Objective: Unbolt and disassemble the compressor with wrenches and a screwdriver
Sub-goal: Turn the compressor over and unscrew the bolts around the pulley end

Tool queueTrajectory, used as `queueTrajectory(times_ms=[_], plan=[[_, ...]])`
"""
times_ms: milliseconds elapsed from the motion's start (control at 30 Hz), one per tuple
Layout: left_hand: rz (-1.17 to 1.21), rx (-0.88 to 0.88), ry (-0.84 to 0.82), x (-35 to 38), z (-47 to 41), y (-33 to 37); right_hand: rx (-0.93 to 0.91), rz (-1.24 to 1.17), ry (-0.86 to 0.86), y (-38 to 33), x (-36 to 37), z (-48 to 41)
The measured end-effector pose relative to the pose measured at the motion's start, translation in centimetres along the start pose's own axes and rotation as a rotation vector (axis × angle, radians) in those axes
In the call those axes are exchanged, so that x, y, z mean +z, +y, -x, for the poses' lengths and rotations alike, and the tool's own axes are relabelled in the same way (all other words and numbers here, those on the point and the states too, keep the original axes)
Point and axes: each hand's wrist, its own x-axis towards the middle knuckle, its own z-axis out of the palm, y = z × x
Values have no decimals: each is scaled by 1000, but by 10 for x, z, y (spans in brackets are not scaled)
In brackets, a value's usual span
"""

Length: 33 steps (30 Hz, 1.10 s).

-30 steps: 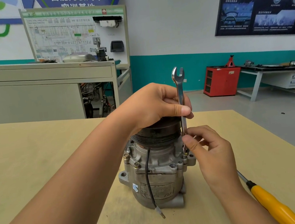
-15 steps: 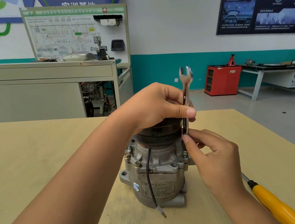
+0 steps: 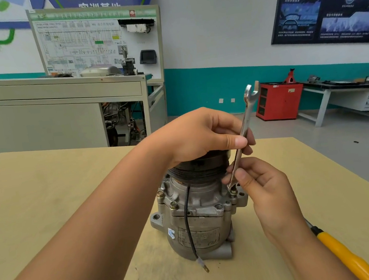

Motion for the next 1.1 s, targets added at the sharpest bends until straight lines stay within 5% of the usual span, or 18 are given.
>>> queueTrajectory(times_ms=[367, 567, 1100], plan=[[-103, -49, 196, 5, -3, 0, -94, 188, 98, -1, -3, 3], [-71, -57, 108, 2, 0, 0, -111, 157, 42, 2, 4, 5], [18, -33, 204, 4, 3, -1, -174, 115, 118, 6, -2, -1]])
